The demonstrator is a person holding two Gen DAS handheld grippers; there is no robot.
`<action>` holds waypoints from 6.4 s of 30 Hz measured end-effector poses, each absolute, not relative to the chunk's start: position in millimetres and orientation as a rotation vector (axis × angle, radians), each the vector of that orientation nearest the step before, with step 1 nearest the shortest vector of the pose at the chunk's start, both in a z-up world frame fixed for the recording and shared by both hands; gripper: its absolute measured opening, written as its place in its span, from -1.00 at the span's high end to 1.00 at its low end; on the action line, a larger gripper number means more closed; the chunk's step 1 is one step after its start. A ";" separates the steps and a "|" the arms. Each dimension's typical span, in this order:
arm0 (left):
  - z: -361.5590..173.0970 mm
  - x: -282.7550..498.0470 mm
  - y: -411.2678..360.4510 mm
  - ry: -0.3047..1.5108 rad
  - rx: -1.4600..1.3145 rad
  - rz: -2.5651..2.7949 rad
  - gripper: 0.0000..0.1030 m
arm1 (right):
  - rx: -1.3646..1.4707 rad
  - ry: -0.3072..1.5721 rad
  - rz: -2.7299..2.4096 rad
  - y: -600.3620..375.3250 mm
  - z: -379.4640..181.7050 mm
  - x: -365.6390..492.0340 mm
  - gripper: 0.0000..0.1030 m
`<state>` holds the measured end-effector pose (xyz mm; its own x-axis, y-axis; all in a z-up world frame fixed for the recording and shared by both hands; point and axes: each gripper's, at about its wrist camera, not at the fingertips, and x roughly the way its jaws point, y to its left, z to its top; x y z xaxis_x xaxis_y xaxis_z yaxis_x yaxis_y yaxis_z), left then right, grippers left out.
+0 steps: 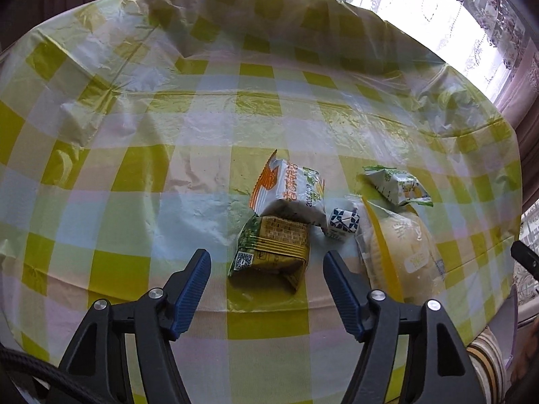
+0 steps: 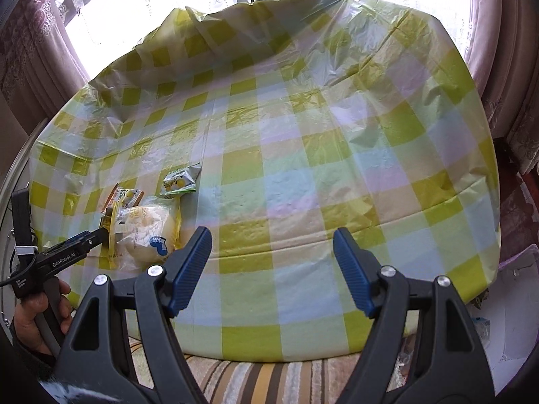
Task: Organize snacks
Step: 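Move both open tools back over the remaining snacks, then grasp the yellow-green biscuit pack with left tool while right tool grasps a green-white packet, then carry the biscuit pack and green-white packet over the white box, then open both tools to drop the two snacks into the white box, then move both open tools back over the remaining snacks on the cushion, then grasp the orange-white biscuit packet with left tool while right tool grasps the wrapped bun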
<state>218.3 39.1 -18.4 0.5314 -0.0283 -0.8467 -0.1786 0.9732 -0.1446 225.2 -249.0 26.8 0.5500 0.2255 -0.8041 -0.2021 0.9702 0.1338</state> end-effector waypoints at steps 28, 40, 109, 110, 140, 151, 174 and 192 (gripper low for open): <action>-32.9 221.4 56.6 0.957 -0.250 0.141 0.11 | -0.196 1.031 0.420 -103.9 -30.0 301.1 -0.50; -26.1 211.9 68.3 0.901 -0.299 0.189 0.12 | -0.202 1.057 0.398 -107.0 -42.8 310.1 0.14; 39.2 146.1 -307.4 1.012 0.035 -0.653 0.13 | 0.181 1.032 -0.124 -493.0 20.1 88.4 0.15; 38.1 145.0 -312.8 1.023 0.037 -0.673 0.13 | 0.186 1.036 -0.132 -497.4 18.6 86.3 0.15; 39.0 158.8 -276.1 1.011 -0.092 -0.638 -0.01 | 0.199 1.020 -0.100 -479.2 28.9 101.6 -0.16; 43.6 179.1 -192.6 0.928 -0.187 -0.451 -0.01 | 0.101 1.003 0.018 -416.8 39.9 123.2 -0.16; -2.2 194.3 54.9 0.898 -0.563 0.057 -0.01 | -0.163 0.972 0.482 -217.2 30.1 171.0 -0.44; -36.4 274.0 60.0 1.006 -0.628 0.035 -0.01 | -0.365 0.933 0.724 -123.5 0.4 201.9 -0.67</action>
